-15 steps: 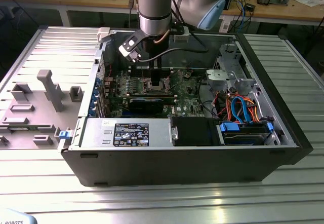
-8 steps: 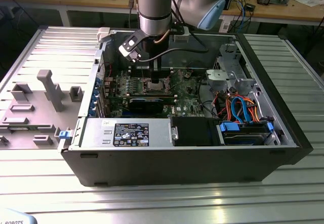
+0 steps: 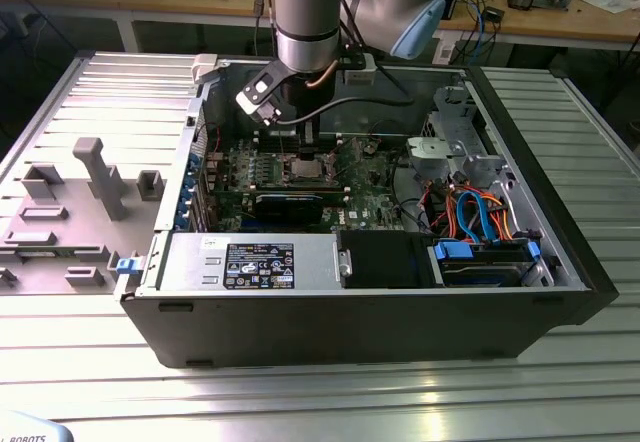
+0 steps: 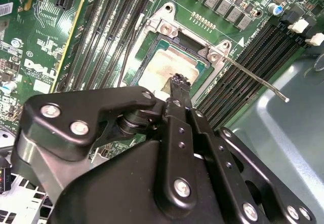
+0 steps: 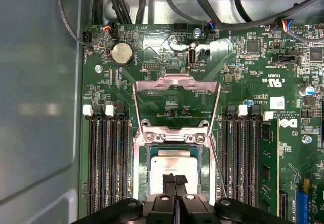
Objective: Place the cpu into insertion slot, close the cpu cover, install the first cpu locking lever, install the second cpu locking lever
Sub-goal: 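Close the cpu cover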
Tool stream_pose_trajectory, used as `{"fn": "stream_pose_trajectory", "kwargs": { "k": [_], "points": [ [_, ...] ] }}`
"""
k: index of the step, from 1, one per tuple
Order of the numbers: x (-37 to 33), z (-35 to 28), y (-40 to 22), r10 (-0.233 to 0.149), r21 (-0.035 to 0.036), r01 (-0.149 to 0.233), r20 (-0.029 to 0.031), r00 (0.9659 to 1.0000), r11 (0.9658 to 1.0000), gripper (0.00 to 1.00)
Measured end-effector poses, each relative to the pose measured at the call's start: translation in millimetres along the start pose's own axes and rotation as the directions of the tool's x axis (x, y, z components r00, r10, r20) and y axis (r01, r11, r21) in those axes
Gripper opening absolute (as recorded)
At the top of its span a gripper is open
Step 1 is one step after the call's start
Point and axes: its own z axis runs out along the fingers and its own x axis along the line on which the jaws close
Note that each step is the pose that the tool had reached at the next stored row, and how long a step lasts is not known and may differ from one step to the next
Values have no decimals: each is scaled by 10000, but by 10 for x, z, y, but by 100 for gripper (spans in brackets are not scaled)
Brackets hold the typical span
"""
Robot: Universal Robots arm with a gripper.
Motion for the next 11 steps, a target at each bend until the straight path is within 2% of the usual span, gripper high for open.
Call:
{"fn": "stream_pose_trajectory", "kwargs": {
  "k": [11],
  "points": [
    [1, -14, 1, -5, 1, 5, 1, 10000, 10000, 11]
  ]
}}
